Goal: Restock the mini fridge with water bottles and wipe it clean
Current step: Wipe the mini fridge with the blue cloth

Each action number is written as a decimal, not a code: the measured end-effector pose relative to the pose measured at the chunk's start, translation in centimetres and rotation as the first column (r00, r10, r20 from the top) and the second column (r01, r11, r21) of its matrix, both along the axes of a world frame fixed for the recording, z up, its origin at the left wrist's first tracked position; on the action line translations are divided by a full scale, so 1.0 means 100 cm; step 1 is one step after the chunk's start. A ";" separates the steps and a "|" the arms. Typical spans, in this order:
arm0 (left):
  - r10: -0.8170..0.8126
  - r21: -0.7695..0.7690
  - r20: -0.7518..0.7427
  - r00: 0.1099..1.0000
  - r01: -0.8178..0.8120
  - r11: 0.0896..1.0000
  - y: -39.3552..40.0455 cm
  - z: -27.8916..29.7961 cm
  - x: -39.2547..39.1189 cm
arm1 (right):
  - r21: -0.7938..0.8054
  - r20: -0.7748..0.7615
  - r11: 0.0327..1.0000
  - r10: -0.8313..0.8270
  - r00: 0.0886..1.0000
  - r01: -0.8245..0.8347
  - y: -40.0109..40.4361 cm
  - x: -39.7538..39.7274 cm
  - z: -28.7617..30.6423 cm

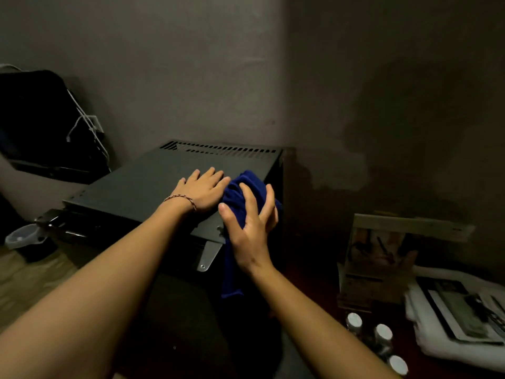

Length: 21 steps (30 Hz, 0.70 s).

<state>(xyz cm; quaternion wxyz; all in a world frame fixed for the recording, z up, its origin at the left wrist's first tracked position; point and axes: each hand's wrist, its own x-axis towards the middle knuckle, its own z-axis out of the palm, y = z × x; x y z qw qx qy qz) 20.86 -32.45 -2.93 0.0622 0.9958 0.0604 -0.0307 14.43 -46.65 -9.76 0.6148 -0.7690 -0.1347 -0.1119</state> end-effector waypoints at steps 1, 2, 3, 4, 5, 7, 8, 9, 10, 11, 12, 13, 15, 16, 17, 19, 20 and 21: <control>-0.013 0.019 -0.010 1.000 0.013 1.000 0.001 0.000 0.000 | 0.017 0.006 1.000 -0.007 1.000 0.007 0.003 -0.004 -0.001; -0.021 0.029 -0.016 1.000 0.021 0.999 0.001 0.001 0.000 | 0.026 0.010 1.000 -0.014 1.000 0.013 0.004 -0.004 -0.001; -0.023 0.028 -0.018 1.000 0.023 0.999 0.001 0.001 0.000 | 0.027 0.016 0.999 -0.025 1.000 0.024 0.004 -0.001 0.000; -0.019 0.017 -0.015 1.000 0.019 1.000 0.000 0.002 -0.001 | 0.025 0.021 0.999 -0.037 0.999 0.036 0.003 0.003 0.001; -0.009 0.000 -0.010 1.000 0.009 1.000 -0.002 0.003 -0.002 | 0.024 0.019 0.999 -0.045 0.999 0.044 0.002 0.009 0.002; 0.007 -0.015 0.002 1.000 -0.007 1.000 -0.004 0.004 -0.003 | 0.042 0.003 0.998 -0.052 0.999 0.052 0.000 0.024 0.003; 0.013 -0.015 0.007 1.000 -0.012 1.000 -0.005 0.003 -0.003 | 0.058 -0.008 0.997 -0.058 0.998 0.059 -0.001 0.033 0.004; 0.019 -0.013 0.012 1.000 -0.019 1.000 -0.006 0.003 -0.003 | 0.074 -0.019 0.995 -0.066 0.998 0.067 -0.003 0.044 0.004; 0.025 -0.007 0.015 1.000 -0.025 1.000 -0.005 0.002 -0.002 | 0.089 -0.031 0.993 -0.070 0.997 0.072 -0.004 0.056 0.005; 0.028 -0.001 0.016 0.999 -0.028 1.000 -0.005 0.000 0.000 | 0.104 -0.043 0.992 -0.065 0.997 0.069 -0.005 0.068 0.006; 0.029 0.005 0.017 0.999 -0.029 1.000 -0.005 -0.001 0.000 | 0.118 -0.059 0.991 -0.052 0.997 0.059 -0.007 0.081 0.006; 0.027 0.009 0.021 0.999 -0.027 1.000 -0.004 -0.002 0.001 | 0.134 -0.074 0.990 -0.033 0.997 0.043 -0.008 0.094 0.007; 0.020 0.018 0.034 0.999 -0.021 1.000 -0.003 -0.004 0.002 | 0.164 -0.087 0.986 -0.017 0.996 0.032 -0.012 0.122 0.008; 0.017 0.018 0.042 0.999 -0.018 1.000 -0.002 -0.005 0.003 | 0.173 -0.094 0.984 -0.023 0.995 0.039 -0.015 0.135 0.009; 0.014 0.017 0.047 0.999 -0.015 1.000 -0.002 -0.006 0.003 | 0.178 -0.108 0.983 -0.028 0.994 0.048 -0.018 0.147 0.010; 0.012 0.011 0.053 0.999 -0.012 1.000 -0.001 -0.007 0.003 | 0.174 -0.144 0.983 -0.038 0.989 0.063 -0.022 0.169 0.013; 0.010 0.008 0.056 0.998 -0.010 1.000 0.000 -0.007 0.003 | 0.176 -0.163 0.982 -0.037 0.986 0.066 -0.023 0.178 0.016; 0.008 0.005 0.059 0.998 -0.008 1.000 0.000 -0.007 0.003 | 0.183 -0.177 0.981 -0.035 0.983 0.068 -0.023 0.184 0.018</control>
